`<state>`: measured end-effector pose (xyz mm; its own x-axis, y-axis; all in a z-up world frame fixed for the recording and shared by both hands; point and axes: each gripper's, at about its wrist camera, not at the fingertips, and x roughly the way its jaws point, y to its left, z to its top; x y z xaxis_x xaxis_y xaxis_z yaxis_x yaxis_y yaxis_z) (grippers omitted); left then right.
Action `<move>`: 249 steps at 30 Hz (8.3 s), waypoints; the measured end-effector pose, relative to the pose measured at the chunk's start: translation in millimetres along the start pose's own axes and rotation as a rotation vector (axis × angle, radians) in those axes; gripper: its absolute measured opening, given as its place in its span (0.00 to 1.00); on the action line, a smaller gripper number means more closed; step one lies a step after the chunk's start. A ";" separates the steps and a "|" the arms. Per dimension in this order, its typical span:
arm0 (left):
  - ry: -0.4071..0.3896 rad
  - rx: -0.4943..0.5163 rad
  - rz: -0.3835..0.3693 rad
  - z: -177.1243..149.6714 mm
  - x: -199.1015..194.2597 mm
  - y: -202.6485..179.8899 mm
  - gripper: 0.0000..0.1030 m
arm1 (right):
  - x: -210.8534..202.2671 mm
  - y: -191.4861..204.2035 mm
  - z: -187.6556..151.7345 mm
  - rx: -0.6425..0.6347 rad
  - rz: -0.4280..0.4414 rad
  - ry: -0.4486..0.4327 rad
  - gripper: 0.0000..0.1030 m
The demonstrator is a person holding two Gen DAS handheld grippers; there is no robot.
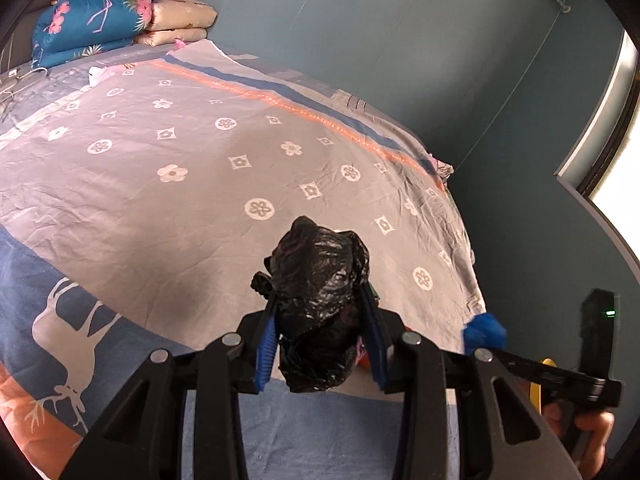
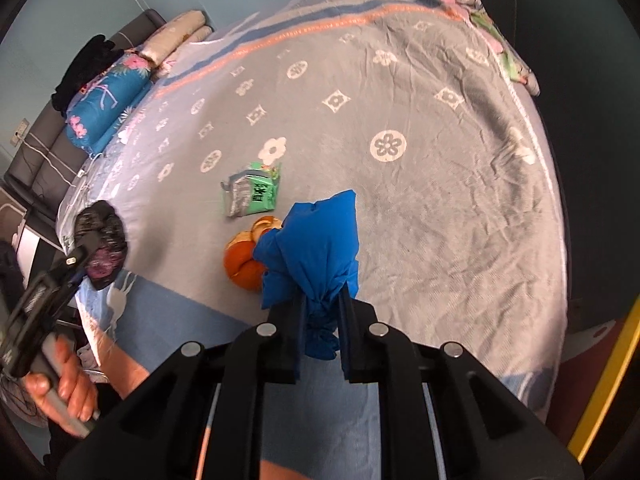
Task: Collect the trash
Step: 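Carry the black bag and blue glove over the bin with both tools, then open both tools to drop the black bag and blue glove into the bin, then move both open tools back toward the wrapper and orange peels, then lower the left tool onto the silver-green snack wrapper and close it, then close the right tool on the orange peels while the left tool holds the wrapper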
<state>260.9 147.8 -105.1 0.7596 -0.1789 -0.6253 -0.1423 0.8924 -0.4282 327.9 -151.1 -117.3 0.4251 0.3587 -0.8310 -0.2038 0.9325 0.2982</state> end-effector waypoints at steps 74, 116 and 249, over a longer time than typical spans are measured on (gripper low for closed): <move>0.129 0.706 -0.400 -144.2 6.0 -415.5 0.34 | -283.3 -247.7 -168.3 0.352 -0.240 -0.446 0.13; 0.228 0.585 -0.345 -134.8 55.5 -379.2 0.78 | -241.3 -260.8 -157.0 0.436 -0.203 -0.437 0.61; 0.227 0.171 0.070 47.4 227.5 -6.1 0.24 | 165.5 71.1 29.5 -0.292 0.069 -0.076 0.84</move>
<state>464.7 121.2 -213.8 0.5876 -0.1852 -0.7876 -0.0657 0.9593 -0.2746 409.8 -24.1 -219.7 0.4639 0.4334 -0.7726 -0.4750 0.8579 0.1961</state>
